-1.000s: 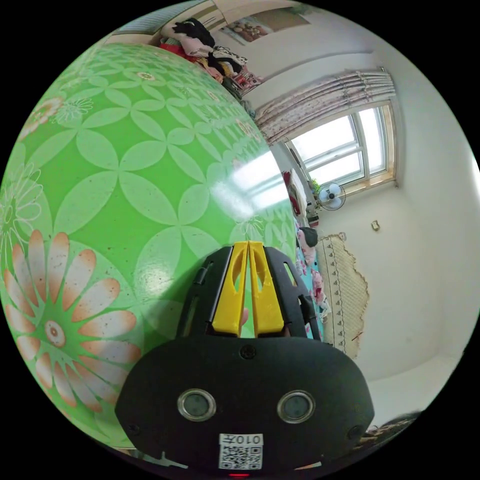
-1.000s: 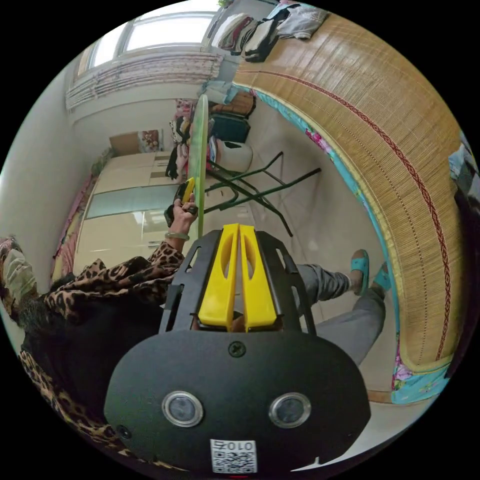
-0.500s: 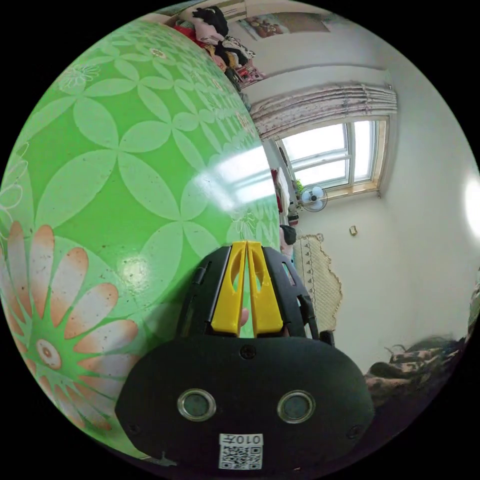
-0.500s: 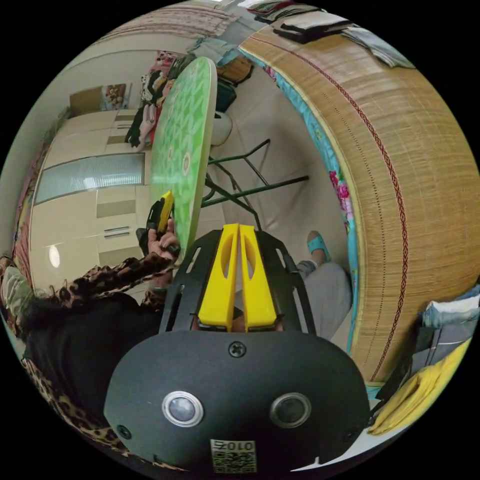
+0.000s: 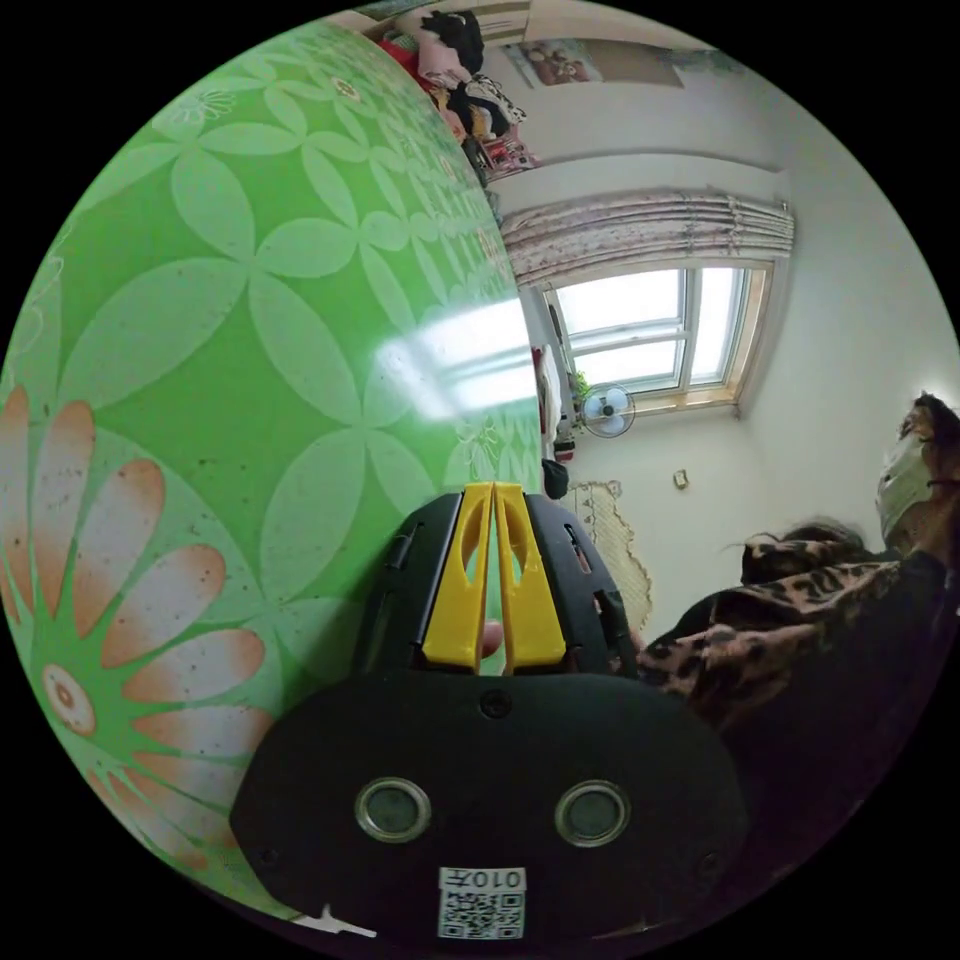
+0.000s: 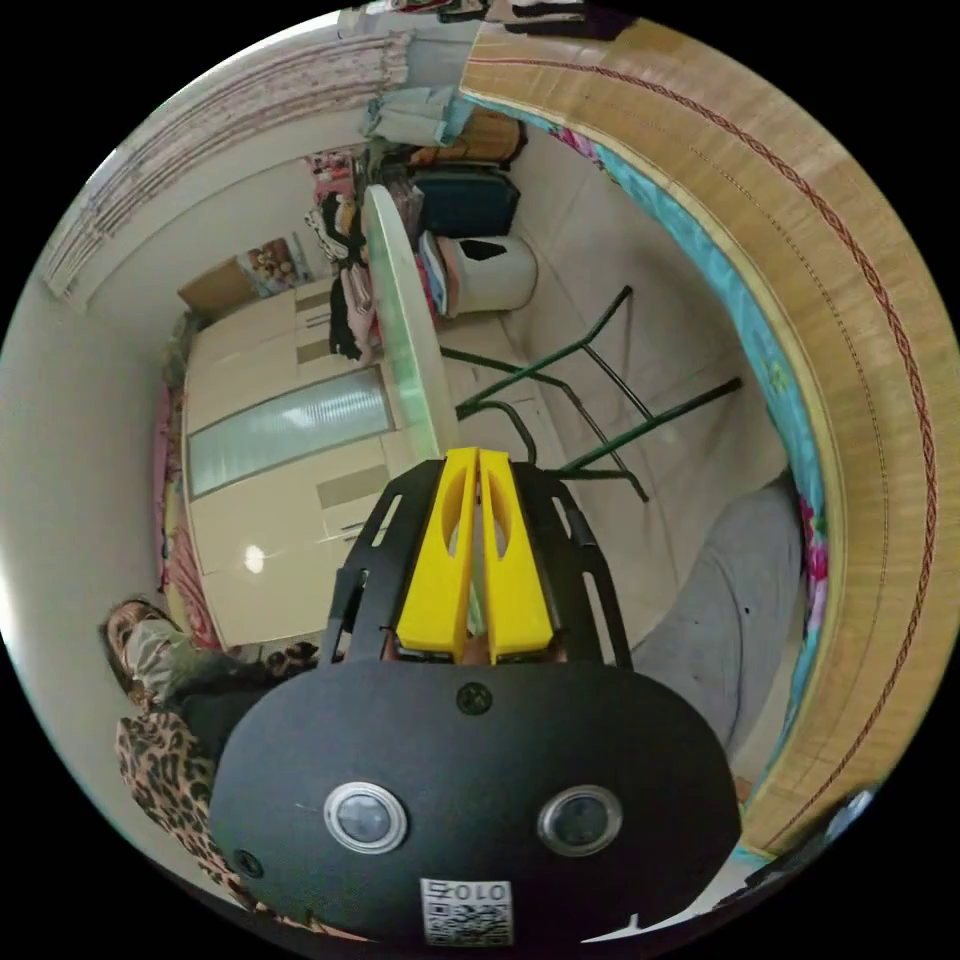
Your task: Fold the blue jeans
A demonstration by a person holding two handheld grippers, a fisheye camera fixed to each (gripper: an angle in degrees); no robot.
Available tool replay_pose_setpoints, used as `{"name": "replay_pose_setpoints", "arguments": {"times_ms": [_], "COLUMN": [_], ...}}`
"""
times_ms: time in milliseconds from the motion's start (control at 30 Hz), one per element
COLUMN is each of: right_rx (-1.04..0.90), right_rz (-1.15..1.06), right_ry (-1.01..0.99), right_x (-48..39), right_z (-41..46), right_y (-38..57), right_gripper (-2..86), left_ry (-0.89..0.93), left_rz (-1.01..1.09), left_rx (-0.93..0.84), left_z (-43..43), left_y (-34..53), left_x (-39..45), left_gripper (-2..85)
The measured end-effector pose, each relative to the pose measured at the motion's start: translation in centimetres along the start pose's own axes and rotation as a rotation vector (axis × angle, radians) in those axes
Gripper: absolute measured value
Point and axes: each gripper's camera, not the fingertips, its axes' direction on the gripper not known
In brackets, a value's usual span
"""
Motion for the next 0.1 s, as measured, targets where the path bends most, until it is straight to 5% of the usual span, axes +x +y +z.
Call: {"name": "replay_pose_setpoints", "arguments": {"times_ms": [100], "right_rx": [0.057], "right_rz": [-0.053], "right_ry": [-0.012], "right_x": [-1.9], "right_z": [-2.8], "right_y": [-6.5], "right_gripper": [2.6], "left_ry": [-0.010], "left_rz": [-0.015], "left_rx": [0.024], "left_z": [0.0], "left_y": [0.7], "left_x": [0.1], "left_gripper": [-0.1]}}
